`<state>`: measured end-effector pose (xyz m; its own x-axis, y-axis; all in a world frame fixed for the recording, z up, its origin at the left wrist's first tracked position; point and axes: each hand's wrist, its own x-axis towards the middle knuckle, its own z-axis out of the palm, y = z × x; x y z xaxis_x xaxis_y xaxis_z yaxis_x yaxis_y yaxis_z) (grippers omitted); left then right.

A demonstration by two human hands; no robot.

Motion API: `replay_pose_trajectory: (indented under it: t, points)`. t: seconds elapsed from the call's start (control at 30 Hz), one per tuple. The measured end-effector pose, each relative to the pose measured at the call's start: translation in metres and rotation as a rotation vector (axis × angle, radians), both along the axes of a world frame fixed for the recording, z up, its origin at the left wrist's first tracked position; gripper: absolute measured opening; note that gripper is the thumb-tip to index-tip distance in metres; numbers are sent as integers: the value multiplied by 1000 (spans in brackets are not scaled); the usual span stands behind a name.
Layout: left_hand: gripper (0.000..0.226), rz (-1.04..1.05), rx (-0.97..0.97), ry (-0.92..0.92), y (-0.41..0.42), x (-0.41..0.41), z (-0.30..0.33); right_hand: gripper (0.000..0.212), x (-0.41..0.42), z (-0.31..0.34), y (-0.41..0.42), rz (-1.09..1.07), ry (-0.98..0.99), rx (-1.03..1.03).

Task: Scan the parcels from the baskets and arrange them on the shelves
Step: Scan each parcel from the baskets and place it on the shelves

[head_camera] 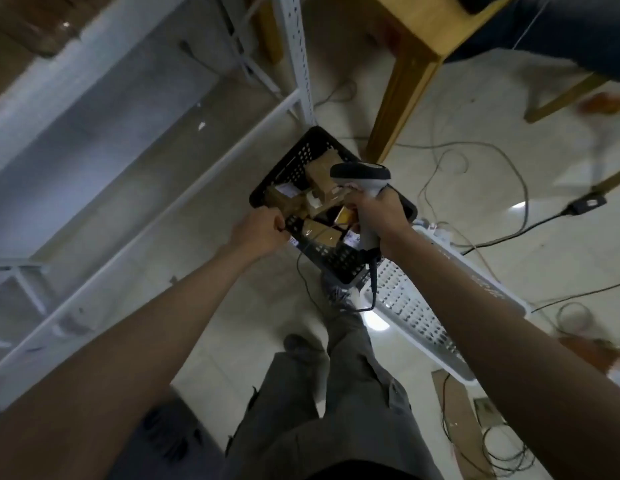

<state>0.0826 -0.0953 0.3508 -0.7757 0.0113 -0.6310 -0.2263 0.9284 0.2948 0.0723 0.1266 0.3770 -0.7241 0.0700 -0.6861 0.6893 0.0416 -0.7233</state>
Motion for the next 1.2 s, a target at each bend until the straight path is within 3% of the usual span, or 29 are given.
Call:
replay_pose_trajectory:
  t: [0.17,0.37,0.7,0.83,0.97,1.2]
  points:
    - [31,57,-21,-95,2,-13,-58,19,-24,-69,-5,-16,-129,-20]
    - [47,158,-32,-122,-16,-32,-155,5,-36,-160,-30,-81,-281,-124]
    - [79,203,-30,-18,-57,-93,-350,12,-73,-324,-89,-204,-469,-221]
    - [97,128,-63,91,-69,-119,-405,10,-77,-377,-100,-219,-495,-223]
    - [114,-78,-191,135,-81,-138,-444,10,-73,-412,-107,-267,-516,-229]
    - [102,-231,-303,225,-87,-136,-474,11,-60,-423,-108,-305,-543,-233]
